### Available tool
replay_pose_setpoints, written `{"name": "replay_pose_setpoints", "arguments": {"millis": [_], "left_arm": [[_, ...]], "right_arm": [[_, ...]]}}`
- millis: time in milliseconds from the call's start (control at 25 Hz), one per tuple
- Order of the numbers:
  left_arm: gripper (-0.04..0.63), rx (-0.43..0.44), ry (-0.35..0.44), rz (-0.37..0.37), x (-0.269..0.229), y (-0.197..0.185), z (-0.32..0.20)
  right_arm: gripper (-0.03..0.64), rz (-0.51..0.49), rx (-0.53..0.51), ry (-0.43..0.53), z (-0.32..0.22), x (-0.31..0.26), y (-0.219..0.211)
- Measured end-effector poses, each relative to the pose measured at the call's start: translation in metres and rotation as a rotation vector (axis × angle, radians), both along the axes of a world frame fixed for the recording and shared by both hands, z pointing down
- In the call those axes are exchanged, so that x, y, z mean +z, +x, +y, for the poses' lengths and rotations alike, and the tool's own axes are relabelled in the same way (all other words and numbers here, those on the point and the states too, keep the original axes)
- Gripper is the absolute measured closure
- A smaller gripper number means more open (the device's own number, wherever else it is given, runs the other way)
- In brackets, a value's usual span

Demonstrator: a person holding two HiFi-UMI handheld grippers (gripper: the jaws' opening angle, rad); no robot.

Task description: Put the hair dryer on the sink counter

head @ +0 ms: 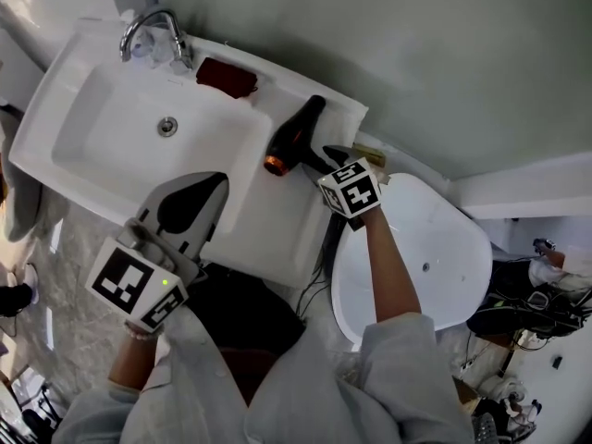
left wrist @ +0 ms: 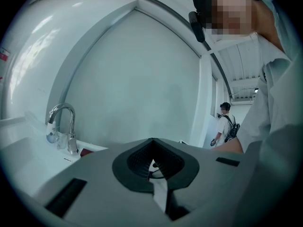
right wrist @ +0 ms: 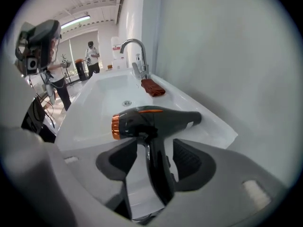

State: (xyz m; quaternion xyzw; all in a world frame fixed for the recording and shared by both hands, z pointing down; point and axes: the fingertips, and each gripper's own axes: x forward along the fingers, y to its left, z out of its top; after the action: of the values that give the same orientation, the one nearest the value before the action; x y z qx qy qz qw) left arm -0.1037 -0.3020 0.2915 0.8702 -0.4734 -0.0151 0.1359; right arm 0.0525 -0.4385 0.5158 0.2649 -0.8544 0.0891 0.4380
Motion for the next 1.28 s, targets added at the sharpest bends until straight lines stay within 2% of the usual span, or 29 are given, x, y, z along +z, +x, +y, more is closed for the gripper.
{"name": "replay_pose_setpoints", "arguments": {"millis": [40,120,200,240,320,520,640,880,1120,1280], "left_arm": [[0.592,0.008,0.001,0.001,0.000,0.001,0.000],[0.592,0.023,0.003,0.003,0.000,0.003,0.001],[0.592,0.039,0.005,0.006,-0.001,0.005,0.002],[0.592,0.048,0.005,0.008,-0.001,0.006,0.003],[0.592,0.067,0.006,0.009,-0.001,0.008,0.004],[0.592,0.125,0.017,0.007,-0.004,0.013,0.007],[0.592,0.167,0.021,0.002,-0.005,0.017,0.012],[0.592,0.247,0.035,-0.007,-0.005,0.025,0.024],[0.592,0.312,0.035,0.000,-0.002,0.034,0.040],[0.592,0.300,0.039,-0.010,-0.004,0.031,0.041]], "right_arm": [[0.388,-0.027,0.019,0.012,0.001,-0.006,0.000],[0.517,-0.063,0.058,0.063,0.003,-0.017,0.002],[0.599,-0.073,0.085,0.117,0.006,-0.026,0.005],[0.612,-0.080,0.099,0.135,0.010,-0.031,0.006],[0.617,-0.135,0.151,0.155,0.016,-0.043,0.007],[0.618,-0.468,0.382,0.168,0.029,-0.098,0.014],[0.618,-0.572,0.457,0.200,0.044,-0.125,0.022],[0.618,-0.640,0.513,0.301,0.079,-0.168,0.029],[0.618,-0.666,0.603,0.368,0.122,-0.182,0.039],[0.618,-0.706,0.663,0.394,0.153,-0.188,0.043]]}}
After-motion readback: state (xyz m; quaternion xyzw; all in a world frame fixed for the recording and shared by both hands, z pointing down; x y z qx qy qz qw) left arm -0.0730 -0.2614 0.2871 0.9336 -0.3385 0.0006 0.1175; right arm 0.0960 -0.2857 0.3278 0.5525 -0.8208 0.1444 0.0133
